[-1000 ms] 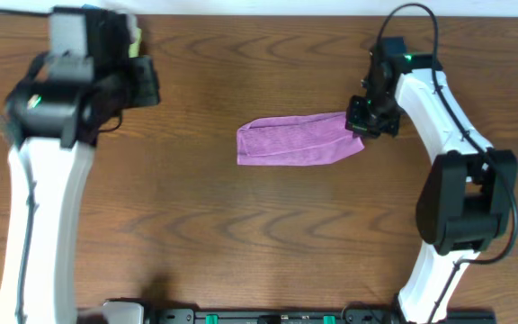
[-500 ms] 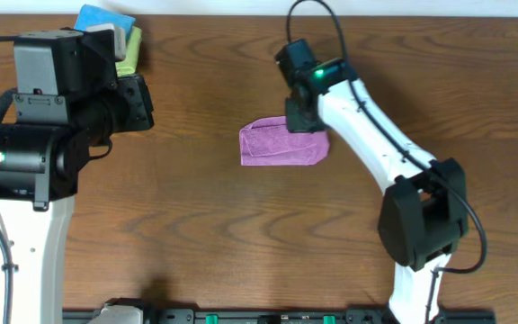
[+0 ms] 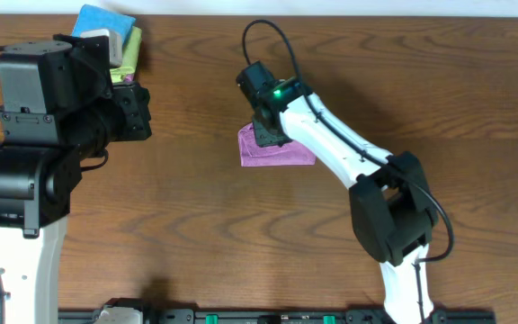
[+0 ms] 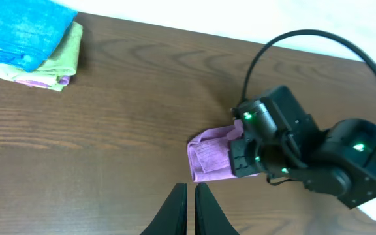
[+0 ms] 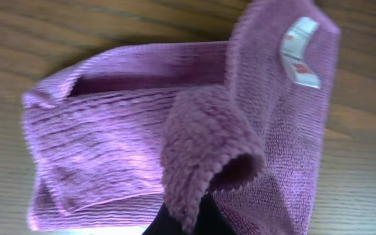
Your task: Fold the cloth
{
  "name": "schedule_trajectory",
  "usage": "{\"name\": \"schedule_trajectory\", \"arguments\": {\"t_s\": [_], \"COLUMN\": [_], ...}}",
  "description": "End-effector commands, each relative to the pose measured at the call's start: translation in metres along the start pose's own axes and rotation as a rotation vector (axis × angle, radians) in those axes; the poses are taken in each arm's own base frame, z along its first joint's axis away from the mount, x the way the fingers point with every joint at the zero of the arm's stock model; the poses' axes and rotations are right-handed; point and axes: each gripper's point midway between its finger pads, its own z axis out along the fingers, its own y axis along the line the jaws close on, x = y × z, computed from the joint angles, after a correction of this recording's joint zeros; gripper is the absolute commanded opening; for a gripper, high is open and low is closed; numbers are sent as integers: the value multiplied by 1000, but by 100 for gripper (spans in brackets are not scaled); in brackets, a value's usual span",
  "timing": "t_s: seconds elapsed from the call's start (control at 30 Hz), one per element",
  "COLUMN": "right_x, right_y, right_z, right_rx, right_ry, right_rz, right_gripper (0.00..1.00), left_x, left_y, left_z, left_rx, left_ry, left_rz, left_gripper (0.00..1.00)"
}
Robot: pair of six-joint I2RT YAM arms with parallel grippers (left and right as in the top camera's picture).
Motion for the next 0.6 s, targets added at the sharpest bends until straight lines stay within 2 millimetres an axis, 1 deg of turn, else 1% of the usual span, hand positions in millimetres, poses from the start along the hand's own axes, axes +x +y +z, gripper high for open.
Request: {"name": "schedule_trajectory", "arguments": {"t_s": [0.0, 0.3, 0.43, 0.57], "right_x": [0, 6, 14, 18], "right_y": [13, 32, 41, 49], "right_z": [-2, 0, 8, 11], "right_rx": [-10, -42, -67, -86], "right_ry": [-13, -13, 25, 36], "right_rz": [-6, -35, -47, -56], "right_gripper": [1, 1, 1, 1], "left_x": [1, 3, 3, 3], "left_y": [-3, -2, -2, -2], "left_z": [-4, -4, -4, -4], "left_rx": [14, 11, 11, 11], "left_ry": [-1, 10, 10, 10], "left_rz": [-12, -15, -15, -15], "left_gripper": [7, 7, 7, 8]}}
